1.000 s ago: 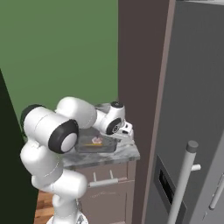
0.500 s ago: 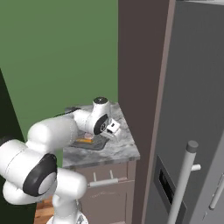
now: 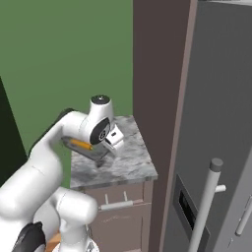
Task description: Take the garlic and carrot out of the freezer and place them in the tupperware container on the counter. Then put the tupperware containing the vegetables back in the freezer.
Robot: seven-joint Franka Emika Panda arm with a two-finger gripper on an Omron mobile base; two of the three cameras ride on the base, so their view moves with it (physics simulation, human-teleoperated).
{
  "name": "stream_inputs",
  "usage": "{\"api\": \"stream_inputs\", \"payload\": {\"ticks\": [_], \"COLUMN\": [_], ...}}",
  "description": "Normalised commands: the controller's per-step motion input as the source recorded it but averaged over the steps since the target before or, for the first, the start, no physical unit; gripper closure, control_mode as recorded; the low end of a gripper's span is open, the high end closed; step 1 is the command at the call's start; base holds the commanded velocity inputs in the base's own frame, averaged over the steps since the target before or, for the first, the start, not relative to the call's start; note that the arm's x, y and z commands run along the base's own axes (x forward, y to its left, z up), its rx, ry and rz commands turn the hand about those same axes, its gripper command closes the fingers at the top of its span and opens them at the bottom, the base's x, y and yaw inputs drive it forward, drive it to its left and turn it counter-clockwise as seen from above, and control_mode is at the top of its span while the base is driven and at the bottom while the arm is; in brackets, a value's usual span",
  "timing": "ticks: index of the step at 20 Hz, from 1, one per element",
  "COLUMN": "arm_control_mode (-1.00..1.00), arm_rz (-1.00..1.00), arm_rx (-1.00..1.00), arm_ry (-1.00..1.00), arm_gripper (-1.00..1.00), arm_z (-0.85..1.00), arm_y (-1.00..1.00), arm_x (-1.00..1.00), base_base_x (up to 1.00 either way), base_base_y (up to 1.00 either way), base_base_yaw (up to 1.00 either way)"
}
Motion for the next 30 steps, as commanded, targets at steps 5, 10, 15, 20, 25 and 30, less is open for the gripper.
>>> {"api": "stream_inputs", "payload": {"ticks": [5,10,15,20,25,30], "arm_control_mode": [-1.00,-1.00,-1.00,-1.00,-1.00,-1.00], "arm_rz": [-0.07,-0.02,0.00,0.00,0.00,-0.02], "arm_rx": [0.16,0.05,0.00,0.00,0.00,0.00], "arm_ry": [0.00,0.02,0.01,0.08,0.16,0.20], "arm_gripper": [1.00,1.00,1.00,1.00,1.00,1.00], "arm_z": [1.00,1.00,1.00,0.93,0.64,0.16], "arm_y": [0.15,0.11,0.19,0.27,0.27,0.25], "arm_x": [-0.87,-0.96,-1.00,-0.80,-0.74,-0.32], "base_base_x": [0.00,0.00,0.00,0.00,0.00,0.00], "base_base_y": [0.00,0.00,0.00,0.00,0.00,0.00], "base_base_yaw": [0.00,0.00,0.00,0.00,0.00,0.00]}}
